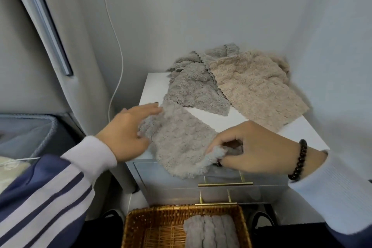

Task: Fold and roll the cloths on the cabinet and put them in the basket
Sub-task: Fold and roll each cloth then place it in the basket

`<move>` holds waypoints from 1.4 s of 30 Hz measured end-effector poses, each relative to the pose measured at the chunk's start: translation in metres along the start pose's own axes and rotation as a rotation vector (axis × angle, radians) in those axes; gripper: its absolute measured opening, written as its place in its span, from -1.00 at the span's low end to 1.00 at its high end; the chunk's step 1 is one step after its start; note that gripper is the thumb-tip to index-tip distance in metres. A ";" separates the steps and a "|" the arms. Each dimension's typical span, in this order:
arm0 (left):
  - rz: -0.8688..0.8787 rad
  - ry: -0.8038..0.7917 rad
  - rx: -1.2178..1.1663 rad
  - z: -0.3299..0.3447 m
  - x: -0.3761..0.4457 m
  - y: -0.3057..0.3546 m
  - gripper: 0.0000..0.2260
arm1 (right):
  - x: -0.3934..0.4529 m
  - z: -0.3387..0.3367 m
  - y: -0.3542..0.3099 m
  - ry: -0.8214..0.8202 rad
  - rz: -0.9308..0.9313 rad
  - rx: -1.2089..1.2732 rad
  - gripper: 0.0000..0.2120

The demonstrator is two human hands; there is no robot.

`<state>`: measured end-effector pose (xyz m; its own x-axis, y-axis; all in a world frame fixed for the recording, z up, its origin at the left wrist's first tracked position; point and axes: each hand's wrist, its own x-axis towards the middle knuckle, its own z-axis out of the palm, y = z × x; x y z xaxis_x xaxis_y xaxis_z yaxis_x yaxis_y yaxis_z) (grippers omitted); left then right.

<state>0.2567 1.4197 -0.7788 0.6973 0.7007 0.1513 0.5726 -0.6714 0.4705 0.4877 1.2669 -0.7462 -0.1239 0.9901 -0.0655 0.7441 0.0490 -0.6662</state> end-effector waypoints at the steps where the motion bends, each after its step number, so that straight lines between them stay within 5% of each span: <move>1: 0.040 -0.020 -0.119 0.003 -0.011 0.013 -0.34 | 0.003 0.003 -0.002 0.050 -0.013 0.010 -0.77; 4: 0.074 -0.093 -0.456 0.019 -0.039 0.042 -0.28 | 0.012 0.016 -0.010 0.171 -0.029 0.117 -0.78; 12: -0.089 0.067 -0.544 0.034 -0.053 0.044 -0.44 | 0.028 0.039 -0.021 0.401 0.025 0.154 -0.73; 15: -0.080 0.103 -0.554 0.032 -0.044 0.040 -0.77 | 0.028 0.032 -0.017 0.240 0.023 0.225 -0.69; 19: -0.058 0.155 -0.780 0.023 -0.037 0.030 -0.91 | 0.027 0.015 0.003 0.021 0.058 0.189 -0.62; 26: -0.024 0.146 -0.972 0.018 -0.033 0.028 -0.78 | 0.031 0.021 0.027 0.173 0.019 0.371 -0.77; 33: -0.177 0.192 -1.198 0.020 -0.019 0.030 -0.73 | 0.034 0.030 0.023 0.482 0.147 1.048 -0.49; 38: -0.306 0.122 -1.260 0.021 -0.013 0.040 -0.71 | 0.034 0.029 0.012 0.619 0.142 0.998 -0.50; 42: -0.345 0.050 -1.372 0.023 -0.012 0.047 -0.68 | 0.037 0.032 0.012 0.679 0.159 0.832 -0.70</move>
<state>0.2858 1.3740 -0.7786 0.5782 0.8060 -0.1271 -0.1786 0.2770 0.9441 0.4711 1.3004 -0.7800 0.5144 0.8556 0.0584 0.0092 0.0626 -0.9980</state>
